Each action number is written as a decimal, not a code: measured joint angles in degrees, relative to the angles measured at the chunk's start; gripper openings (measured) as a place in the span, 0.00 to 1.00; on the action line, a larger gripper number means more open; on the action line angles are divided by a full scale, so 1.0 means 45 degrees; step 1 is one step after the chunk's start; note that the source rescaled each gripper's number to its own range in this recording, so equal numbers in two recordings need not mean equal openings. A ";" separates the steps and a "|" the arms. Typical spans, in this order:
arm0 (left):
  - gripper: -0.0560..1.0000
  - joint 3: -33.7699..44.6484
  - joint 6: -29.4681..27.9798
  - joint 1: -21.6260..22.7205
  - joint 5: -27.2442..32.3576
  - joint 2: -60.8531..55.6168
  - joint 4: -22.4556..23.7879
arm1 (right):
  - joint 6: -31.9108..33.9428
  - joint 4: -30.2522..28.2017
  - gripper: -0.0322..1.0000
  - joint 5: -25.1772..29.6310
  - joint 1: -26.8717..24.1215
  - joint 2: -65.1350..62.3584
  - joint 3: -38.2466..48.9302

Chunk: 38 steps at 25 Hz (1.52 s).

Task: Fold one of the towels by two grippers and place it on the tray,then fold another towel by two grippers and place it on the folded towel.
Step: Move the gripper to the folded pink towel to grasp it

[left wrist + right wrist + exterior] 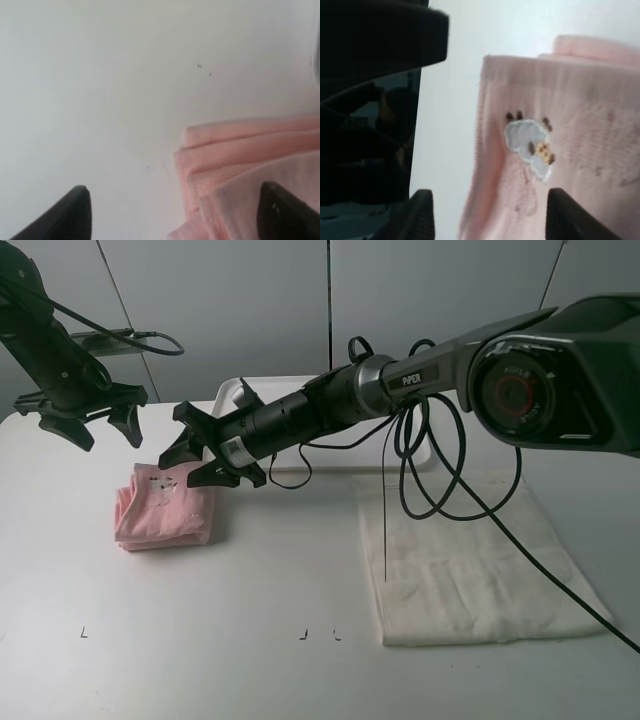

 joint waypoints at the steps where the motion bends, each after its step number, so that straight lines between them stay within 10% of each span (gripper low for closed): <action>1: 0.88 0.0000 0.0000 0.0000 0.0000 0.0000 0.0000 | 0.0247 -0.0261 0.61 0.0000 -0.0121 0.0000 0.0000; 7: 0.88 0.0000 0.0030 0.0000 0.0000 0.0000 -0.0061 | 0.1380 -0.2661 0.72 -0.0531 -0.0263 -0.0044 0.0000; 16: 0.88 0.0000 0.0336 0.0000 0.0000 0.0000 -0.0061 | 0.1559 -0.2910 0.70 -0.0757 -0.0205 0.0201 0.0000; 22: 0.88 0.0000 0.0336 0.0000 0.0000 0.0000 -0.0061 | 0.1537 -0.2910 0.48 -0.1113 -0.0054 0.0222 0.0000; 32: 0.88 0.0000 0.0336 0.0000 0.0000 0.0000 -0.0092 | 0.1481 -0.2981 0.46 -0.1826 0.0360 0.0222 0.0000; 38: 0.88 0.0000 0.0336 0.0000 0.0000 0.0000 -0.0092 | 0.0676 -0.2899 0.06 -0.1664 0.0360 0.0222 0.0000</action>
